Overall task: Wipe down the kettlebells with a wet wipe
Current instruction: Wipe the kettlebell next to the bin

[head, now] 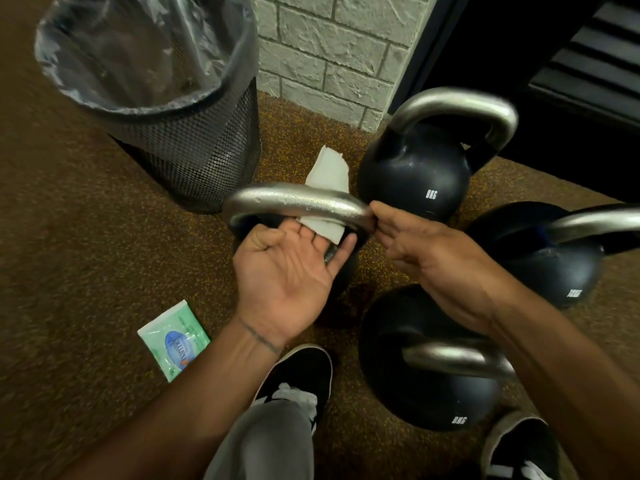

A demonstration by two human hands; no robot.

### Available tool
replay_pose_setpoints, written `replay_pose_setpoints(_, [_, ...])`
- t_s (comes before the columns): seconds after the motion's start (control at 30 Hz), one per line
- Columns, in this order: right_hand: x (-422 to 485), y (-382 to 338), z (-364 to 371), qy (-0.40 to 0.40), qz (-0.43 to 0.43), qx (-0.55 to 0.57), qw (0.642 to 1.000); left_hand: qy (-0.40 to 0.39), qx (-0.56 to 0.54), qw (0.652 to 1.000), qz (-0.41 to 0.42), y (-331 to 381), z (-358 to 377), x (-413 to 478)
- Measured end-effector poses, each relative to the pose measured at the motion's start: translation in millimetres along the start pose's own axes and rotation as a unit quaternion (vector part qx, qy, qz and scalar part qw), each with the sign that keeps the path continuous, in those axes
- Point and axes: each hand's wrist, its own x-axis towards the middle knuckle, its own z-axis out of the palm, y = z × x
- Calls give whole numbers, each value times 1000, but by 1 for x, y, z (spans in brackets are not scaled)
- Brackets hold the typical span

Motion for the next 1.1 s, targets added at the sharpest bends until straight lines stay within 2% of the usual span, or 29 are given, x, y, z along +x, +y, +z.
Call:
replay_pose_setpoints(0.13, [-3, 3, 4, -41, -22, -22, 999, -41, -24, 999, -15, 0, -11, -17])
replay_pose_setpoints(0.17, [-2, 3, 1, -49, -26, 4, 998, -49, -27, 998, -11, 1, -14, -21])
replay_pose_setpoints(0.27, [-2, -1, -12, -62, 20, 193, 979, -57, 10, 998, -4, 5, -12, -16])
replay_pose_setpoints(0.33, [-1, -2, -18, -65, 24, 196, 978, -29, 69, 997, 11, 7, -3, -9])
replay_pose_setpoints(0.4, [1, 1, -16, -46, 1, 124, 991, -15, 98, 995, 14, 8, 1, -9])
replay_pose_setpoints(0.47, [0, 4, -9, -40, -35, 7, 999, -36, 76, 996, 5, 8, -2, -16])
replay_pose_setpoints(0.53, [-1, 6, 0, -31, -85, -162, 983, -66, 39, 997, -9, 8, -6, -24])
replay_pose_setpoints(0.57, [0, 7, 4, -11, -108, -272, 956, -78, 35, 996, -8, 8, -7, -27])
replay_pose_setpoints(0.63, [0, 9, 14, 29, -145, -468, 871, -95, 51, 994, -5, 8, -5, -27])
replay_pose_setpoints(0.7, [1, 10, 23, 56, -147, -568, 808, -93, 74, 993, -9, 9, 1, -20])
replay_pose_setpoints(0.77, [1, 13, 29, 72, -135, -608, 779, -66, 95, 993, -6, 11, 6, -15])
replay_pose_setpoints(0.83, [1, 15, 32, 84, -132, -616, 772, -42, 92, 995, -6, 12, 5, -13])
replay_pose_setpoints(0.97, [2, 16, 36, 78, -130, -578, 801, -59, 34, 998, -18, 12, -4, -26])
replay_pose_setpoints(1.03, [4, 15, 37, 76, -124, -570, 808, -70, 41, 997, -16, 13, -1, -26])
replay_pose_setpoints(1.1, [4, 15, 39, 76, -118, -563, 814, -48, 78, 996, -4, 11, 5, -19])
